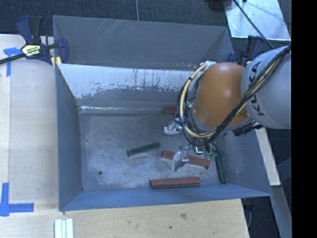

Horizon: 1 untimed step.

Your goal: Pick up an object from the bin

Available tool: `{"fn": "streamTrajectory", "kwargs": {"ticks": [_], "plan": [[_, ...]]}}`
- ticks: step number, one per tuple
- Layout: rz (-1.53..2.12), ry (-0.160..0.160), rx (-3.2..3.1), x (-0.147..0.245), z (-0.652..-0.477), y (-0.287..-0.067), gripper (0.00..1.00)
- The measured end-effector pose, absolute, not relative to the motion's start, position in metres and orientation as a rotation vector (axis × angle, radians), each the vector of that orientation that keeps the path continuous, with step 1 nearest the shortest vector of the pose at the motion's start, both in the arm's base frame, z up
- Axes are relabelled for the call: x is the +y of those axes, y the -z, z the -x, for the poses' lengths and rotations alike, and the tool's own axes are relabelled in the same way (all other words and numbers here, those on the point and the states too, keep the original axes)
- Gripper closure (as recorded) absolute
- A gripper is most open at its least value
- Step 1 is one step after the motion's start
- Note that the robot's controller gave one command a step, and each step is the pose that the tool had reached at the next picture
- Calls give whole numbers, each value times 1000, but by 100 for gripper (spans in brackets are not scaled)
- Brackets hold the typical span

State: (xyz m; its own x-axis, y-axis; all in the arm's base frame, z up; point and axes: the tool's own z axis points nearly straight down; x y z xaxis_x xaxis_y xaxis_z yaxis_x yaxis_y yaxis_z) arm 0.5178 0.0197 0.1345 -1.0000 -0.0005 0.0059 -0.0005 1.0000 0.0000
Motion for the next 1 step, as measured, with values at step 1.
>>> {"fn": "streamTrajectory", "kwargs": {"ticks": [1], "plan": [[0,0,-3144,20,-520,-139,0]]}}
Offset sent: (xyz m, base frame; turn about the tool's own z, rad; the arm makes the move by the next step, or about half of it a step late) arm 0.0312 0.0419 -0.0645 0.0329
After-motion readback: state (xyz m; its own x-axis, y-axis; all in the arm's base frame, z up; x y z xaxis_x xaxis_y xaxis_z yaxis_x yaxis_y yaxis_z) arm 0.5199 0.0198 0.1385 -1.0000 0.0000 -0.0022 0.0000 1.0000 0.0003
